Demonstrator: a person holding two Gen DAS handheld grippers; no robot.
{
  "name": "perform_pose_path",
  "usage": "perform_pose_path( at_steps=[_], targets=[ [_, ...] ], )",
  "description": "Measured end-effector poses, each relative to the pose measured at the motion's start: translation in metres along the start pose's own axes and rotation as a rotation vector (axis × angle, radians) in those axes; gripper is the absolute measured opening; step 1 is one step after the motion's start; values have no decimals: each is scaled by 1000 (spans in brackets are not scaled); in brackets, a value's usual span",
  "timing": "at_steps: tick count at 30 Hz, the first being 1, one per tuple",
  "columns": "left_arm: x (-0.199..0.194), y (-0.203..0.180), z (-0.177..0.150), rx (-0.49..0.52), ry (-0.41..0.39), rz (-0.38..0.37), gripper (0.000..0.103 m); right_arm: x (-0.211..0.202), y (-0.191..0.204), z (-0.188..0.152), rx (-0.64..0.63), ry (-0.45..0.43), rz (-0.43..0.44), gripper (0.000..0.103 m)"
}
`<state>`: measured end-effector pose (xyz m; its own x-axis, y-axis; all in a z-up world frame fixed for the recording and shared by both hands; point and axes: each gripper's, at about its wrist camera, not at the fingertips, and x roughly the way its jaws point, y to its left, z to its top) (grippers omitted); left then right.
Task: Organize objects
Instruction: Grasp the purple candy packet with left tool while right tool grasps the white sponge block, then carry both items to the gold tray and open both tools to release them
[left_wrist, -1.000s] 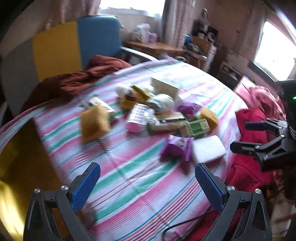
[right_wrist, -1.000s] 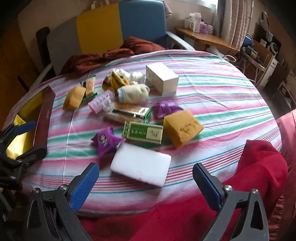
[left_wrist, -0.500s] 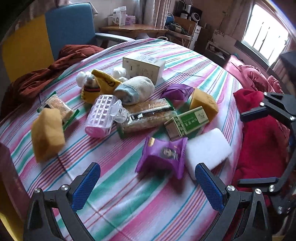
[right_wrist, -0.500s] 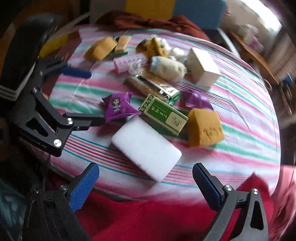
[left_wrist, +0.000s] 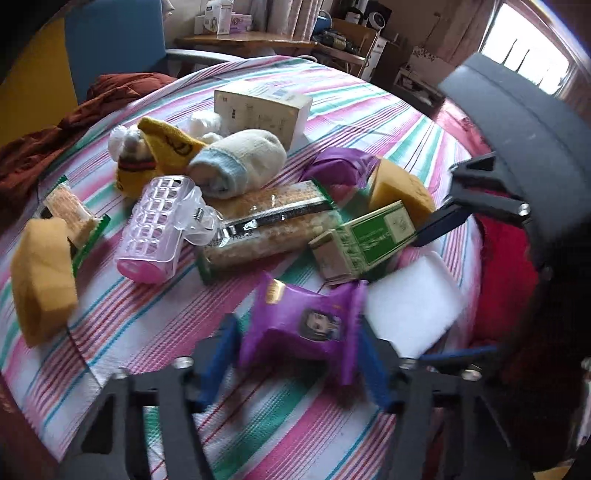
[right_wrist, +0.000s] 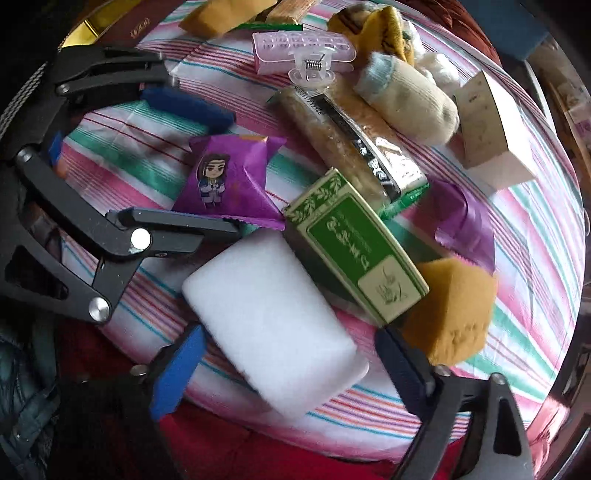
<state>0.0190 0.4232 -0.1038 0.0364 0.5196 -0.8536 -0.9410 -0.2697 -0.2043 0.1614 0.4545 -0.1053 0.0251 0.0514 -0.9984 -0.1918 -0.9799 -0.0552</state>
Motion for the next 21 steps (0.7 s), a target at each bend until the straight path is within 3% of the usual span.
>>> perform_pose_path(
  at_steps=[4,9,14,21],
  targets=[
    [-7,3,-8,-27,-22,-29,56,-4,8,-2,-30,-7,2,66],
    [-32,4,-26,-73,-72,-45,56,-22,21,-12,-17,-58,22,65],
    [-78,11,-52,-141,-153,-15,56,-58,31,-12,65,-216,35,66],
    [-159,42,-96,-254,-303,128,57,-98,62,18,130,-436,91,66]
  ],
)
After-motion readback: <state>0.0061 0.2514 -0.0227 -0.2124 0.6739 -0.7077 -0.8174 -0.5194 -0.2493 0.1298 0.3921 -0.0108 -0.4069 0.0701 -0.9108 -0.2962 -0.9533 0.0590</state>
